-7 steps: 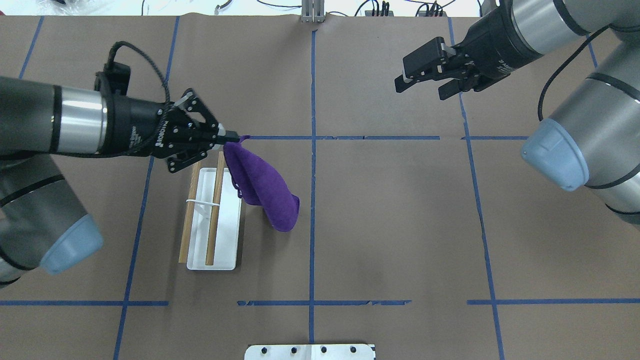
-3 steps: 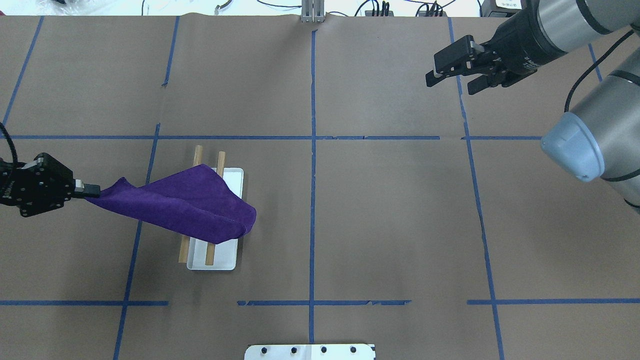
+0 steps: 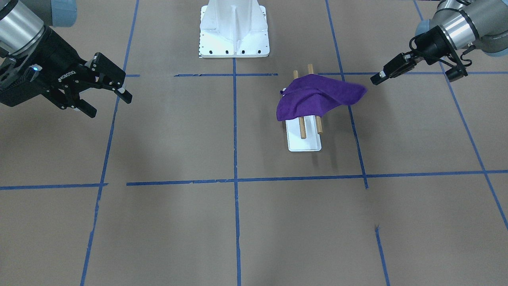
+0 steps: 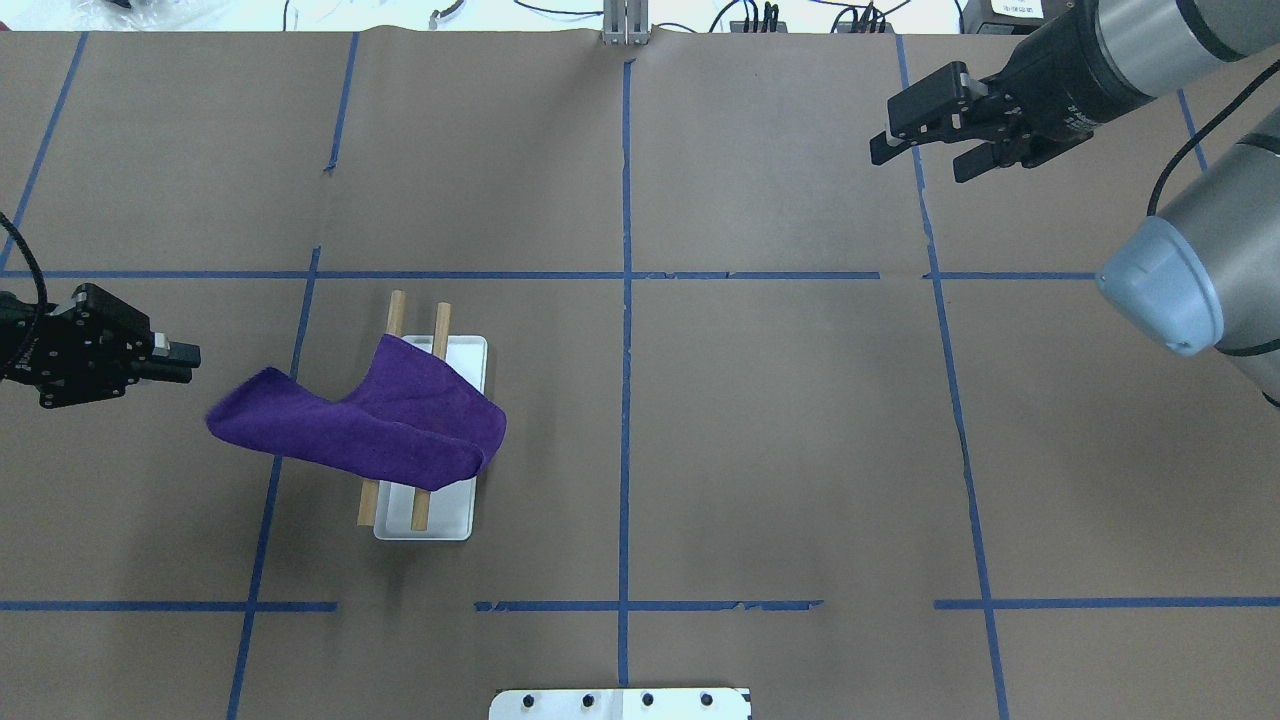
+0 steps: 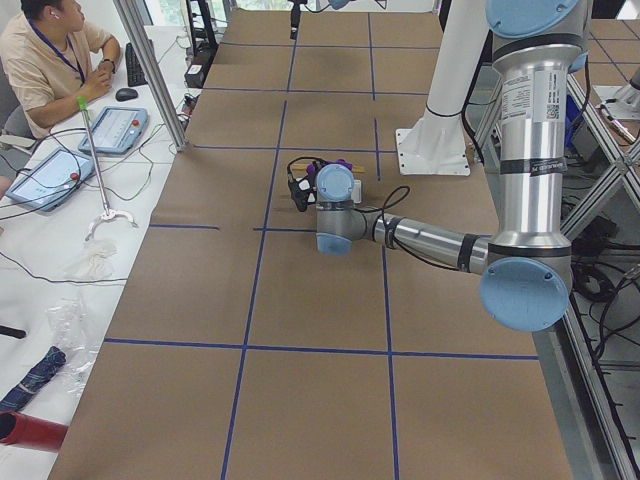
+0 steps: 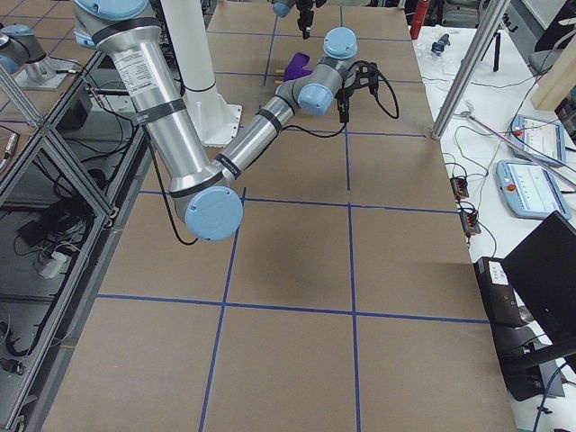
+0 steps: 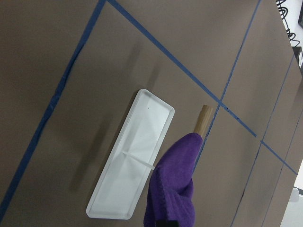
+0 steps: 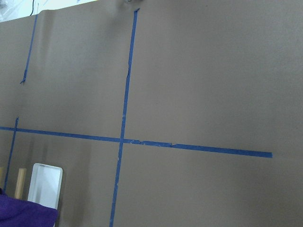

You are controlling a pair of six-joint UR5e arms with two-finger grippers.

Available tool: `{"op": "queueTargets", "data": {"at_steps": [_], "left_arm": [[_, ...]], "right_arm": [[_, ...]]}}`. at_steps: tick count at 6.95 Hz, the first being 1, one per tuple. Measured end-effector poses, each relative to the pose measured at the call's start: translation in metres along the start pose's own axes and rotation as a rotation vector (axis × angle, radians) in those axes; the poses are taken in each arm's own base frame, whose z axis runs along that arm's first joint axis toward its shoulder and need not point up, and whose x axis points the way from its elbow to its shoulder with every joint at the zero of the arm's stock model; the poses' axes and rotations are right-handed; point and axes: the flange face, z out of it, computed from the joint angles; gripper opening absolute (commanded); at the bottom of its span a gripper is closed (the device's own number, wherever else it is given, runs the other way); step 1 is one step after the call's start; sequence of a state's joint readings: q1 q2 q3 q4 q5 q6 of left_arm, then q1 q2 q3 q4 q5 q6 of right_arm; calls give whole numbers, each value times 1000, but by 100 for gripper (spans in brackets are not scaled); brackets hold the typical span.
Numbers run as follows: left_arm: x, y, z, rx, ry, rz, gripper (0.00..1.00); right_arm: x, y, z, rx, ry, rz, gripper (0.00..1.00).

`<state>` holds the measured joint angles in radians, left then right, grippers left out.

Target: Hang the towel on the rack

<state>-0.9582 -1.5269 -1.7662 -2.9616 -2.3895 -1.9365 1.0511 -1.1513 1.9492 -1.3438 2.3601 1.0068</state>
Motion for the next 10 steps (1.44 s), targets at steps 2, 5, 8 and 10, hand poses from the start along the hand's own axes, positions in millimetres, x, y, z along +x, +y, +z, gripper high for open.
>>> {"op": "queueTargets", "data": {"at_steps": [2, 5, 8, 10], "left_arm": [[-1, -11, -1, 26, 2, 6, 100], [-38, -72, -40, 190, -59, 338, 100], [-106, -146, -106, 403, -338, 732, 100], [-126, -184, -169, 383, -632, 935, 100]], "right_arm": [[13, -8, -8, 16, 13, 14, 100], [101, -41, -34, 59, 106, 85, 100], [266, -66, -55, 6, 317, -42, 100], [348, -68, -83, -86, 424, -112, 100]]}}
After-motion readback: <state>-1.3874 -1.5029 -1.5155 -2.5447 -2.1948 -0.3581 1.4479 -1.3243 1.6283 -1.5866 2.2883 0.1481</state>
